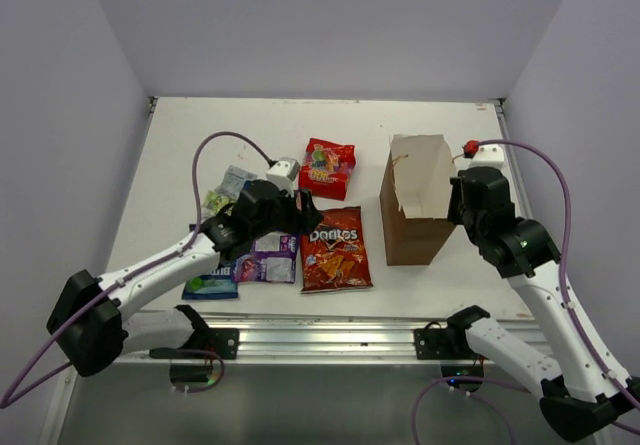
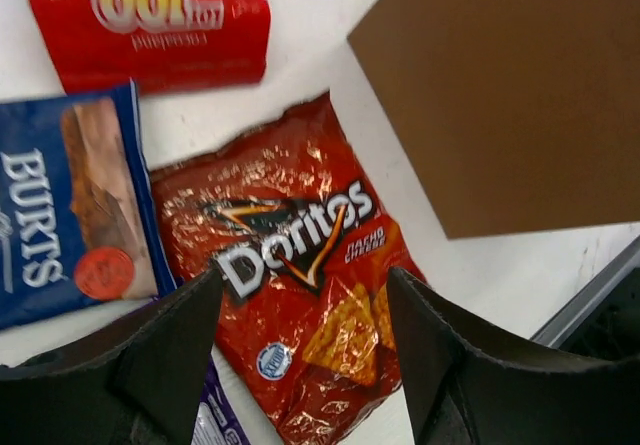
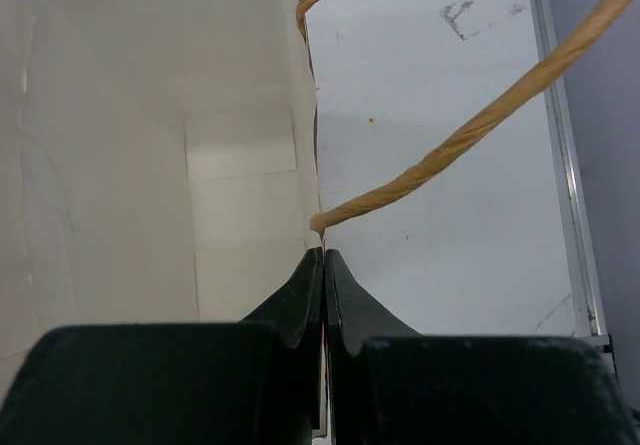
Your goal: Place the snacks into the paper bag
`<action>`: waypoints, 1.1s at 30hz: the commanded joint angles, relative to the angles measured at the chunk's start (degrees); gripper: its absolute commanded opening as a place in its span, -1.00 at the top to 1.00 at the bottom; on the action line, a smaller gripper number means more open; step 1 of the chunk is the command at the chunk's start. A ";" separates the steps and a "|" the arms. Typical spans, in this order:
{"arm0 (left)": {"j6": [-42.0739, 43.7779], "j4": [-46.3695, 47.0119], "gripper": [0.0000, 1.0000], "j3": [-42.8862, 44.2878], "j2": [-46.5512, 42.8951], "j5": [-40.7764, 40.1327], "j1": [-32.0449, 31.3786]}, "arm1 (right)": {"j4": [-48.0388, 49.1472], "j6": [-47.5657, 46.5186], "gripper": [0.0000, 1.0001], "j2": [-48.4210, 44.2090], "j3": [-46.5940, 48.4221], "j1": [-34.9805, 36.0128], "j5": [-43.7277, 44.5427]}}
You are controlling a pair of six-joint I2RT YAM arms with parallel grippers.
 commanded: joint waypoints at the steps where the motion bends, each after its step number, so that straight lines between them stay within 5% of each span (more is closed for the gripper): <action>1: -5.02 7.24 -0.43 -3.37 3.15 3.39 -3.25 | 1.91 -0.33 1.00 -0.70 -0.19 0.16 1.10; 16: -5.99 3.90 -0.51 0.31 21.08 -10.49 -14.07 | 2.17 -0.42 1.00 -2.54 -0.71 0.16 0.40; 22: -6.08 -4.00 -0.46 4.88 26.08 -19.90 -18.29 | 2.35 -0.68 1.00 -2.55 -0.63 0.16 -0.30; 23: -6.17 -4.44 -0.39 5.32 26.97 -20.60 -18.99 | 2.43 -0.68 1.00 -2.72 -0.63 0.16 -0.13; 24: -6.17 -4.97 -0.07 5.93 27.93 -20.87 -19.26 | 2.35 -0.59 1.00 -2.81 -0.63 0.16 -0.22; 29: -6.70 -7.69 0.89 8.22 33.83 -23.14 -21.01 | 2.35 -0.68 1.00 -3.25 -0.63 0.07 -0.04; 33: -6.17 -9.71 1.00 9.97 31.73 -26.40 -22.33 | 2.52 -0.59 1.00 -3.07 -0.71 0.16 0.13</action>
